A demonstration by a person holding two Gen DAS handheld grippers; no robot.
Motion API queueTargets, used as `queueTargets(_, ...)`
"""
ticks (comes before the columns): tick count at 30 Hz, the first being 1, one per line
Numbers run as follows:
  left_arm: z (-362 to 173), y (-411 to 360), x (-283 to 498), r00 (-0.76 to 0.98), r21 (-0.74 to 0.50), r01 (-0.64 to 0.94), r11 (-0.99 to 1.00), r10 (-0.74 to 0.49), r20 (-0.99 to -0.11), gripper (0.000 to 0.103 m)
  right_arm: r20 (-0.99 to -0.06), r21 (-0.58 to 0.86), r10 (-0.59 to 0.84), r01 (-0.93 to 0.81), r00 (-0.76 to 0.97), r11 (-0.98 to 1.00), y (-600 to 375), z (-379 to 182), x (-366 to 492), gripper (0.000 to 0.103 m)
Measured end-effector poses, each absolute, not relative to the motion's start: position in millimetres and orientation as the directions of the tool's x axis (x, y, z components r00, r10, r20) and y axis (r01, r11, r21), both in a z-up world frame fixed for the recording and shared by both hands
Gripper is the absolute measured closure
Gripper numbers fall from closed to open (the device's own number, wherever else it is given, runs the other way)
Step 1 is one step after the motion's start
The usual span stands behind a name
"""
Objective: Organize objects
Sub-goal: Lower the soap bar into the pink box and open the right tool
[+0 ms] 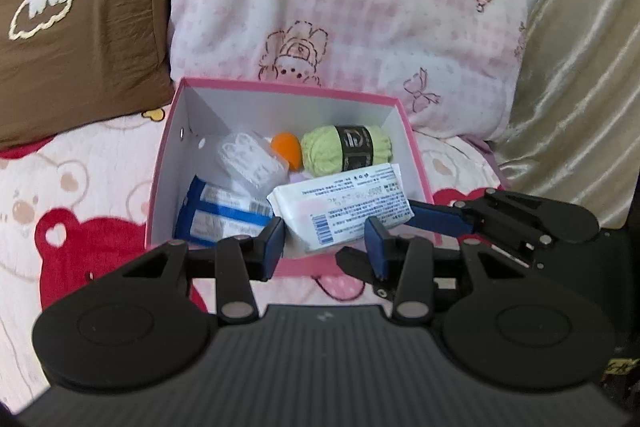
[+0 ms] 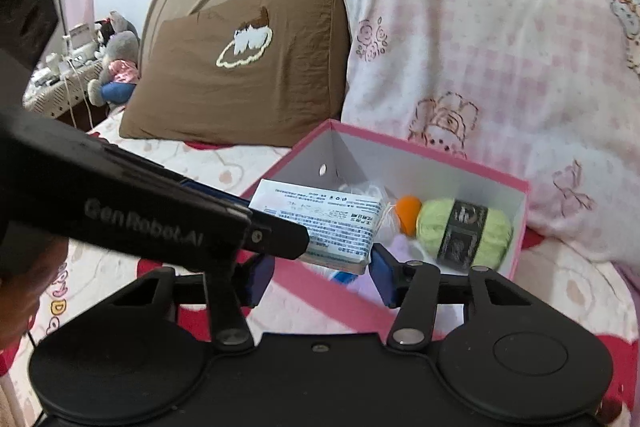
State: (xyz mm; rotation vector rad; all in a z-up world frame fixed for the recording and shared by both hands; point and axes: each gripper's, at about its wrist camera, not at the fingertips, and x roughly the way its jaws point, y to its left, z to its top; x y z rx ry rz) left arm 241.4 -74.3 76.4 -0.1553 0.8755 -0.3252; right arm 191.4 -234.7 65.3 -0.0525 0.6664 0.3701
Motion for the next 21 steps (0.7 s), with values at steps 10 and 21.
queueTargets(10, 50.4, -72.6, 306.5, 0.544, -0.258, 0.173, 0.951, -0.310, -0.780, 0.062, -0.645, 0.198, 0.372, -0.324, 0.668, 0.925, -254.4, 49.5, 258.7, 0.054)
queueTargets(21, -2.3, -67.2, 337.9, 0.490, -0.250, 0.138, 0.958, -0.285, -0.823, 0.064, -0.706, 0.249, 0.381, -0.295, 0.597, 0.923, -250.9, -0.9, 298.1, 0.054)
